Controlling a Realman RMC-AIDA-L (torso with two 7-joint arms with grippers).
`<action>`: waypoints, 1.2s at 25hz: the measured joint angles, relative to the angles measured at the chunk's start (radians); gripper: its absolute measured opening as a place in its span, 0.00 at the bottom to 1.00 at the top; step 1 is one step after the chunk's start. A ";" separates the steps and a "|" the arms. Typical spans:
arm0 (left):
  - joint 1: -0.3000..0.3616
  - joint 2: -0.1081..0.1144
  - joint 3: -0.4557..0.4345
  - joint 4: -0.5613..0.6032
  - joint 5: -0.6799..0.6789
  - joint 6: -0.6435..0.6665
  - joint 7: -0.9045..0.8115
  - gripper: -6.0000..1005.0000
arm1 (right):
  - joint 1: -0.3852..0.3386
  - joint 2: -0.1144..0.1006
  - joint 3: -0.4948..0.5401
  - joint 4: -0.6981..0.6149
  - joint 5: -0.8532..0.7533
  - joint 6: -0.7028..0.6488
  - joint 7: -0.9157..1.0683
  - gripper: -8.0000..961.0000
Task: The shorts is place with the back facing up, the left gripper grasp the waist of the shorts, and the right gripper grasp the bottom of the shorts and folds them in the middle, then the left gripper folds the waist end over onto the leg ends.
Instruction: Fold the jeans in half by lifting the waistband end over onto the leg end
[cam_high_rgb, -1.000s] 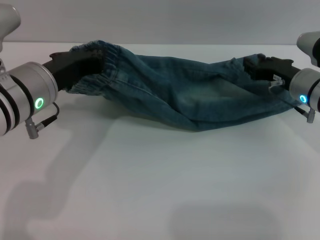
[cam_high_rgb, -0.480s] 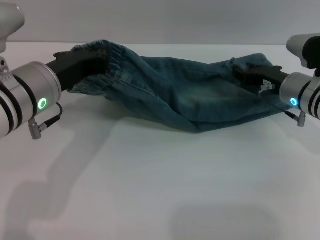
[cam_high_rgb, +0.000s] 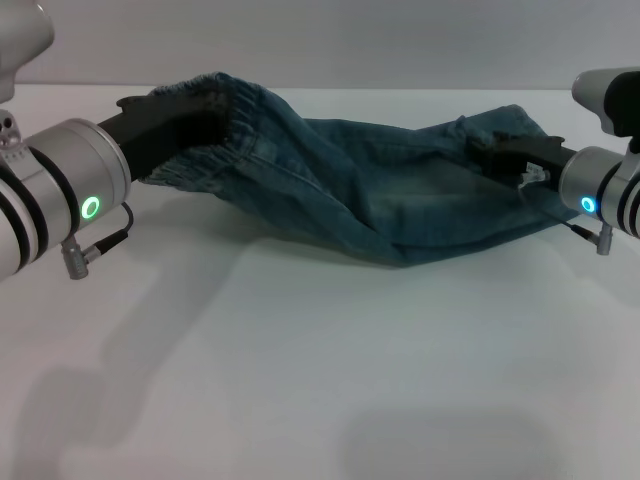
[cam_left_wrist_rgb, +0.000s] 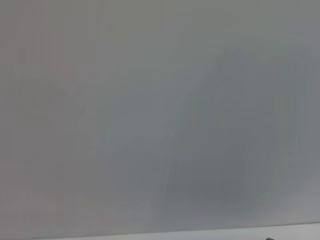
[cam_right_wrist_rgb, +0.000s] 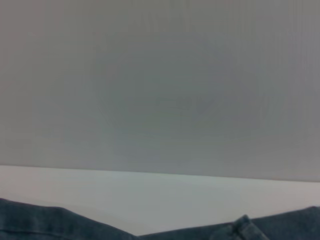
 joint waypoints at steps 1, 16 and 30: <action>0.002 0.000 0.003 -0.006 0.000 0.000 0.005 0.04 | -0.001 0.000 0.001 0.000 -0.002 -0.003 0.000 0.36; 0.008 0.000 0.023 -0.028 0.000 -0.009 0.010 0.04 | -0.003 0.005 0.000 -0.014 -0.007 -0.032 0.002 0.36; 0.014 -0.001 0.015 0.010 0.000 -0.007 0.000 0.04 | -0.193 0.041 -0.001 0.161 0.183 0.142 -0.435 0.18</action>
